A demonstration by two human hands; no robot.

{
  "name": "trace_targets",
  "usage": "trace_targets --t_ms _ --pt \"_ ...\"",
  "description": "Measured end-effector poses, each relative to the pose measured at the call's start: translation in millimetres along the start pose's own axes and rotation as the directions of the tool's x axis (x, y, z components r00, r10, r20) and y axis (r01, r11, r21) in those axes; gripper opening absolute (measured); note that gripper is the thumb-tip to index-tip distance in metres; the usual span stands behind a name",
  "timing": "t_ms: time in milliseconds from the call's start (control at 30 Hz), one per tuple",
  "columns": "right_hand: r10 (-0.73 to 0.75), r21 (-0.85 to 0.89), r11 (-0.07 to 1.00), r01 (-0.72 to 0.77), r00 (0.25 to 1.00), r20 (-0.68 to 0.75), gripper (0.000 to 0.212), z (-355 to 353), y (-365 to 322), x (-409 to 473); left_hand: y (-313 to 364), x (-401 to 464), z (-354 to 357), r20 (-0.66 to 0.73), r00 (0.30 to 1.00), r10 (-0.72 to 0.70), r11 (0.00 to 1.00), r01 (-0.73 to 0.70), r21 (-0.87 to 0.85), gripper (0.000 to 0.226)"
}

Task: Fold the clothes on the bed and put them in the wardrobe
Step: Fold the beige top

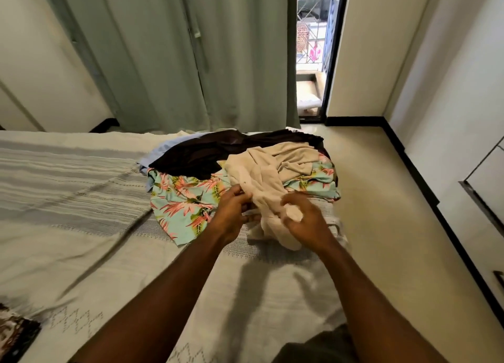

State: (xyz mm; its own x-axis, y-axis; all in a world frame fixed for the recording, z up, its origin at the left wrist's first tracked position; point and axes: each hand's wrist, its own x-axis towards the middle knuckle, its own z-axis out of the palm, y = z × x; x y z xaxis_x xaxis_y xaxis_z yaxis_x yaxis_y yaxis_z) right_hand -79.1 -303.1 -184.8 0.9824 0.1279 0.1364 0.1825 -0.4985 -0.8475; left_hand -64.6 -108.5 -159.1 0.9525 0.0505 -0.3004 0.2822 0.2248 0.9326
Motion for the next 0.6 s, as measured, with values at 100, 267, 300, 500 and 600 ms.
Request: trace_targets --t_ms 100,267,300,500,600 --pt "-0.082 0.086 0.994 0.069 0.984 0.161 0.044 24.2 -21.1 1.4 9.1 -7.6 -1.8 0.006 0.985 0.171 0.985 -0.171 0.011 0.036" --pt "0.016 -0.247 0.968 0.055 0.961 0.277 0.05 50.0 -8.0 -3.2 16.8 -16.6 -39.6 -0.104 0.931 0.349 0.898 -0.3 0.322 0.06" --pt "0.047 -0.351 0.935 0.056 0.959 0.278 0.052 48.2 -4.2 -7.6 13.2 -16.7 -49.1 -0.137 0.916 0.377 0.862 -0.292 0.415 0.047" --pt "0.456 -0.624 0.751 -0.216 0.853 0.253 0.073 38.8 8.5 -29.8 -22.8 -18.5 -80.9 -0.247 0.925 0.29 0.727 -0.045 0.685 0.015" --pt "0.498 -0.562 0.708 -0.427 0.866 -0.031 0.069 45.6 0.3 -29.1 -37.8 -24.3 -79.3 -0.124 0.948 0.293 0.634 -0.095 0.767 0.009"
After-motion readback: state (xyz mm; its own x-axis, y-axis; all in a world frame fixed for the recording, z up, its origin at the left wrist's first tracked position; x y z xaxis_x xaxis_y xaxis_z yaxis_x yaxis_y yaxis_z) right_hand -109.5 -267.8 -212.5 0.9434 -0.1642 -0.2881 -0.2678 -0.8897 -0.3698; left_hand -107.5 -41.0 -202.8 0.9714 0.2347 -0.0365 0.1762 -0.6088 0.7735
